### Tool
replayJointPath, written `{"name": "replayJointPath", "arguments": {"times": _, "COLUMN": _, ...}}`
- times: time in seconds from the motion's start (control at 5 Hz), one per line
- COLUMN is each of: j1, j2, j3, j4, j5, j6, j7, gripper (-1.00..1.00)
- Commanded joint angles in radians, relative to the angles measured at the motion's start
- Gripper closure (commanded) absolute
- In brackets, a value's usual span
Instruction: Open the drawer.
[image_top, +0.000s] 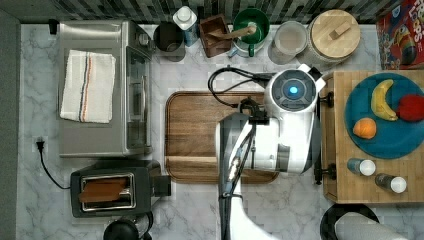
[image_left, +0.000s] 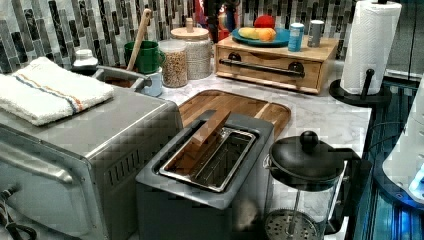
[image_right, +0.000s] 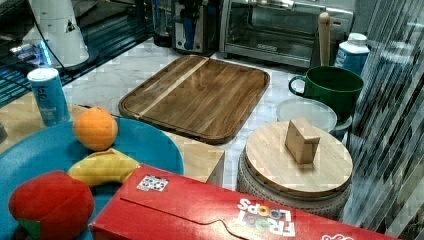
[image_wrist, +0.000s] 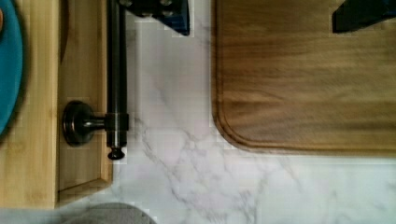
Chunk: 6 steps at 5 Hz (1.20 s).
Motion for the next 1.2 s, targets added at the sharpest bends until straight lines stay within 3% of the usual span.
{"name": "replayJointPath", "arguments": {"times": 0.2, "j1": -0.1, "j2": 0.077, "j3": -0.075, "j4": 0.062, "j5": -0.025, "j6": 0.052, "j7": -0.255, "gripper": -1.0}}
{"name": "replayJointPath", "arguments": {"times": 0.8, "j1": -0.112, "j2": 0.163, "j3": -0.089, "j4": 0.045, "j5": -0.03, "j6": 0.177, "j7": -0.218, "gripper": -1.0}}
{"name": "replayJointPath", "arguments": {"times": 1.2, "j1": -0.117, "j2": 0.12, "j3": -0.06, "j4": 0.03, "j5": -0.054, "j6": 0.112, "j7": -0.126, "gripper": -1.0}}
